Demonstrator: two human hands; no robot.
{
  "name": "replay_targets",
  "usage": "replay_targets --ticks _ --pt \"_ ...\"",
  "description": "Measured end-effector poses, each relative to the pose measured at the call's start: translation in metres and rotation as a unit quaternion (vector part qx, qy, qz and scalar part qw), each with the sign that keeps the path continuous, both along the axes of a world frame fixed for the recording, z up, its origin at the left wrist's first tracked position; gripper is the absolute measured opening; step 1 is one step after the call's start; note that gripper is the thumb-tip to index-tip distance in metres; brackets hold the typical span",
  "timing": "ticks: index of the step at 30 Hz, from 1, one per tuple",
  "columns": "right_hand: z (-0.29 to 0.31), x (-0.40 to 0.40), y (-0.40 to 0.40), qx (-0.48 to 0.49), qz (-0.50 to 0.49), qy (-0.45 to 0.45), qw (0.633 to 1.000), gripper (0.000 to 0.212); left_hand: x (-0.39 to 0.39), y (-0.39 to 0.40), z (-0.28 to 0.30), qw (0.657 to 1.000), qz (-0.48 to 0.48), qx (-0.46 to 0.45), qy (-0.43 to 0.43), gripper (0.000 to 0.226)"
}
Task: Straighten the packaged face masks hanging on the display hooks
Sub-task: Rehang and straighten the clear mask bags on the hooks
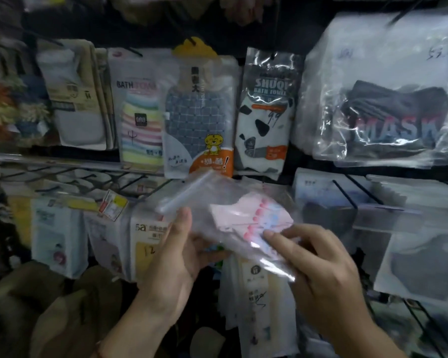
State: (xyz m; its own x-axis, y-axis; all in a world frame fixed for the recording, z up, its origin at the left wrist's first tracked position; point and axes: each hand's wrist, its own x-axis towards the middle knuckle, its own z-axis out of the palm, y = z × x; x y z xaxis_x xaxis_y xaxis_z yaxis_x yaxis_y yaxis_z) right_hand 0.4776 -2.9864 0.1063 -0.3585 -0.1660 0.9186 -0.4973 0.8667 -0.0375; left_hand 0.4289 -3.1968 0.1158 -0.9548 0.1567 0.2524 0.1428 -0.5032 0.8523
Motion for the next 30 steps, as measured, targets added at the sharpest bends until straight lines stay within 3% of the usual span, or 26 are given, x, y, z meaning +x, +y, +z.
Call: replay_targets --ticks 4,9,14,18,21,25,30 --pt "-0.030 0.004 -0.010 -0.006 0.014 -0.015 1.000 0.034 0.001 0.001 -0.008 0.998 0.046 0.005 -0.037 0.036" --pt "-0.041 0.016 -0.015 0.017 0.026 -0.069 0.997 0.048 0.017 -0.001 -0.008 0.992 0.116 0.056 0.022 0.041" --pt "-0.036 0.039 -0.012 0.038 0.048 -0.150 0.987 0.075 0.012 -0.008 -0.007 0.992 0.121 -0.018 0.035 0.024" --pt "-0.008 0.048 -0.007 -0.019 -0.016 -0.106 0.994 0.056 0.015 -0.006 -0.006 0.986 0.055 -0.146 0.055 0.024" --pt "0.016 0.044 -0.002 -0.045 -0.065 -0.130 0.988 0.061 0.026 0.006 -0.006 0.979 -0.022 -0.189 0.069 0.015" --pt "0.039 0.045 0.013 -0.098 0.024 -0.257 0.961 0.058 0.036 0.018 -0.009 0.964 -0.062 -0.240 0.094 0.018" --pt "0.061 0.052 0.038 -0.157 0.087 -0.313 0.933 0.034 0.039 0.027 -0.009 0.952 -0.109 -0.268 0.099 0.017"
